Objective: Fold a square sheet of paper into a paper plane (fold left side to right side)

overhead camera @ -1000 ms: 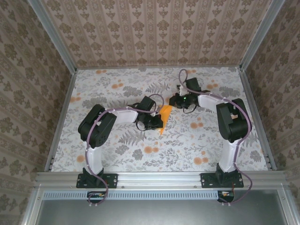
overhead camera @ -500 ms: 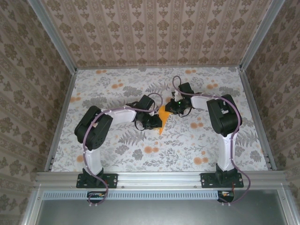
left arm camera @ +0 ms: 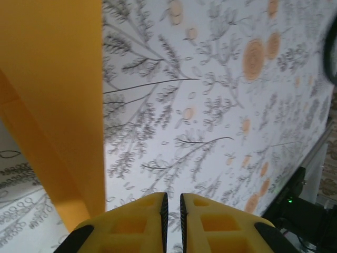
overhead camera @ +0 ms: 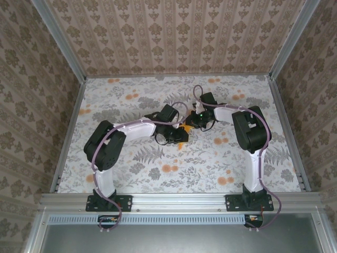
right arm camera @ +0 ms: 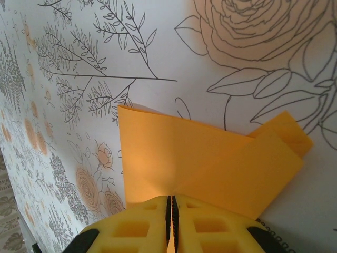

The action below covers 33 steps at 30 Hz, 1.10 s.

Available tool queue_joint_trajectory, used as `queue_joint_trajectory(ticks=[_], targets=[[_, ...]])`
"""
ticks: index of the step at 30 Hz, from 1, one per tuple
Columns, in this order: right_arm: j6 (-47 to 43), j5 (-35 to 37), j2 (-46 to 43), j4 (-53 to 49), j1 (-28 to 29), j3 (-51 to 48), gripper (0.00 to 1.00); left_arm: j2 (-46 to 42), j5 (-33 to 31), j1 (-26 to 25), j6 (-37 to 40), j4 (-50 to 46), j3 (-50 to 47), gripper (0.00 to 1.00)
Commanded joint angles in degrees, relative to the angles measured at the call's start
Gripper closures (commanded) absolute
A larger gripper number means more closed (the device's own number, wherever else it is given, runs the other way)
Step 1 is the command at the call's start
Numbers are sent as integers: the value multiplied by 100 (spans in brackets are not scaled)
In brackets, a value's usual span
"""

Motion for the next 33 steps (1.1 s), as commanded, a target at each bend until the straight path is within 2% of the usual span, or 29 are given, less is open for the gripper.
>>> queue_joint_trajectory(ticks=[1, 11, 28, 33], targets=[[-154, 354, 238, -450, 64, 27, 87, 154, -38, 40, 133, -152, 136, 83], [-251, 486, 221, -628, 67, 89, 87, 243, -376, 104, 175, -243, -68, 83], [-310, 565, 216, -741, 92, 153, 87, 360, -584, 194, 175, -246, -325, 85], [-189, 282, -66, -206, 58, -64, 88, 393, -566, 198, 141, -199, -432, 86]])
